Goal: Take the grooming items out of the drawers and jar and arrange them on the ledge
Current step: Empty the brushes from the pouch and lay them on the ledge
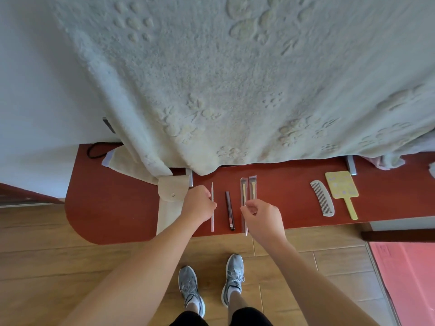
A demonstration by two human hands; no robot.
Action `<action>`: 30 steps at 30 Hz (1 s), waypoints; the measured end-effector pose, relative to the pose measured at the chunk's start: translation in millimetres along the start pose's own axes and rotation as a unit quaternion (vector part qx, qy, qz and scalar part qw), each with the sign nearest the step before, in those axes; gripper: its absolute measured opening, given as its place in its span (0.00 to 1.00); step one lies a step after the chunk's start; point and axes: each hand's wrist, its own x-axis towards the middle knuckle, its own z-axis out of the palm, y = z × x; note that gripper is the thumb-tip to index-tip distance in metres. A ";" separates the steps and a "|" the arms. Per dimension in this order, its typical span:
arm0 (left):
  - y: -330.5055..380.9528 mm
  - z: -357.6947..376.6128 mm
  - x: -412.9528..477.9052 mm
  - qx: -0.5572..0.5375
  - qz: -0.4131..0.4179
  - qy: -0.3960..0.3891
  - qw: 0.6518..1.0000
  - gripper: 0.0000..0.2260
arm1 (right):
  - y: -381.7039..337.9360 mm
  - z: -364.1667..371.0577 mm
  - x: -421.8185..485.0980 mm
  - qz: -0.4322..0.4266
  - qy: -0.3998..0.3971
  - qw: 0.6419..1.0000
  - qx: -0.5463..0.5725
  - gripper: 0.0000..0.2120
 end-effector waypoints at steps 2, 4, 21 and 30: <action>0.0 6.3 5.4 0.019 0.001 0.003 1.000 0.07 | 5.7 -2.1 -0.3 -0.001 -0.003 1.000 0.002 0.14; 0.4 11.3 9.6 0.031 0.001 0.005 1.000 0.07 | 10.2 -4.0 0.4 -0.002 -0.007 1.000 0.000 0.14; -4.9 25.7 15.2 0.037 -0.004 0.024 0.999 0.08 | 27.6 -13.8 15.1 -0.010 -0.026 1.000 0.000 0.15; 36.3 44.0 -0.6 0.044 0.012 0.028 0.999 0.09 | 32.4 -27.2 14.2 -0.012 -0.010 1.000 0.026 0.16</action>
